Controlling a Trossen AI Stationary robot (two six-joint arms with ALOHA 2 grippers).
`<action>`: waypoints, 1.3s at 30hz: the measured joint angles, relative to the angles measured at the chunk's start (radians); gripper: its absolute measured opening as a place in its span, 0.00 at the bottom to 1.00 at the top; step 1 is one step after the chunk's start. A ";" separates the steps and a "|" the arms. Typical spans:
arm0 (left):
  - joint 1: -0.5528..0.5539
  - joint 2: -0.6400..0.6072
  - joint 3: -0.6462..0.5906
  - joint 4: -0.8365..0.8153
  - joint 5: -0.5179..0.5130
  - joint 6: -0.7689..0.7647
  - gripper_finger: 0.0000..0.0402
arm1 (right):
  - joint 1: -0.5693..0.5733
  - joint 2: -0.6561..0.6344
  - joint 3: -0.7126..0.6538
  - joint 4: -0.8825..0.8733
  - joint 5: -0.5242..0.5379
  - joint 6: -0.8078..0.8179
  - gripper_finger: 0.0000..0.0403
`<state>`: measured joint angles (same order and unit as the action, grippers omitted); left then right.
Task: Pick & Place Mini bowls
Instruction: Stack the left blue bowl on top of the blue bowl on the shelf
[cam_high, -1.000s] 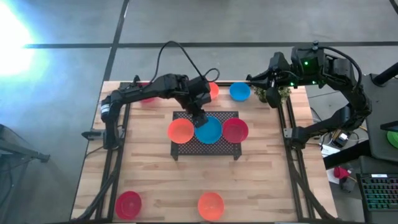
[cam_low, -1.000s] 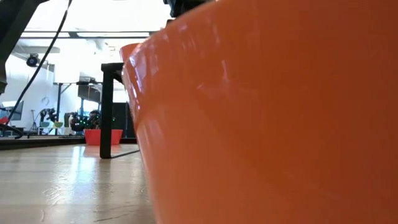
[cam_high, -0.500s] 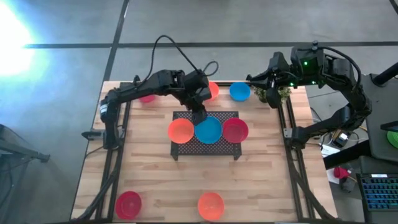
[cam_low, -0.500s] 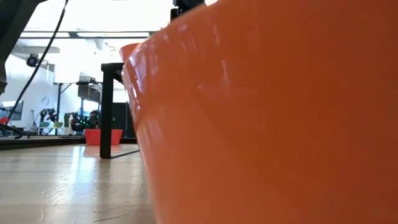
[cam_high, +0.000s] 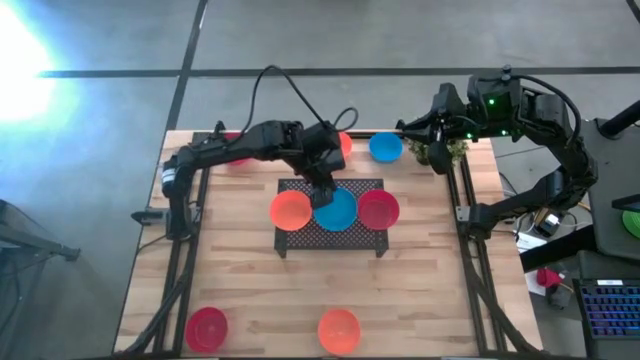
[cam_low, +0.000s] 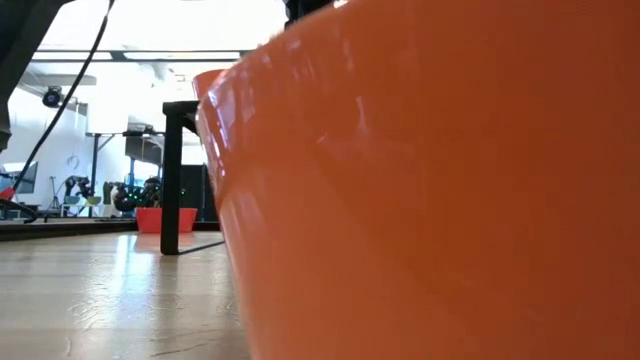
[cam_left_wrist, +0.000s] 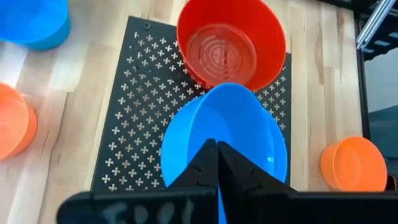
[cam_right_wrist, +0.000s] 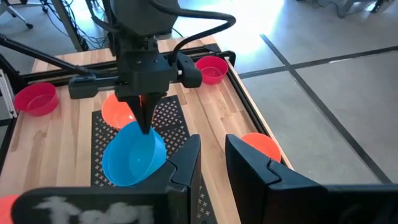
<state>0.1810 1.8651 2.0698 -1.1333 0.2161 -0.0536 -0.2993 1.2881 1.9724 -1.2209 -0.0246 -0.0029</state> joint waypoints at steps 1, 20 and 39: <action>0.000 0.001 -0.007 0.001 0.000 0.002 0.00 | 0.000 0.000 0.000 0.000 0.000 0.001 0.18; 0.002 -0.003 0.001 0.015 -0.088 0.004 0.00 | 0.000 0.000 -0.001 0.005 0.000 0.002 0.18; 0.003 -0.002 -0.016 0.048 -0.109 0.019 0.00 | 0.000 0.000 -0.001 0.006 0.000 0.000 0.18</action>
<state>0.1837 1.8635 2.0537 -1.0852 0.1076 -0.0341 -0.2993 1.2884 1.9715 -1.2148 -0.0243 -0.0032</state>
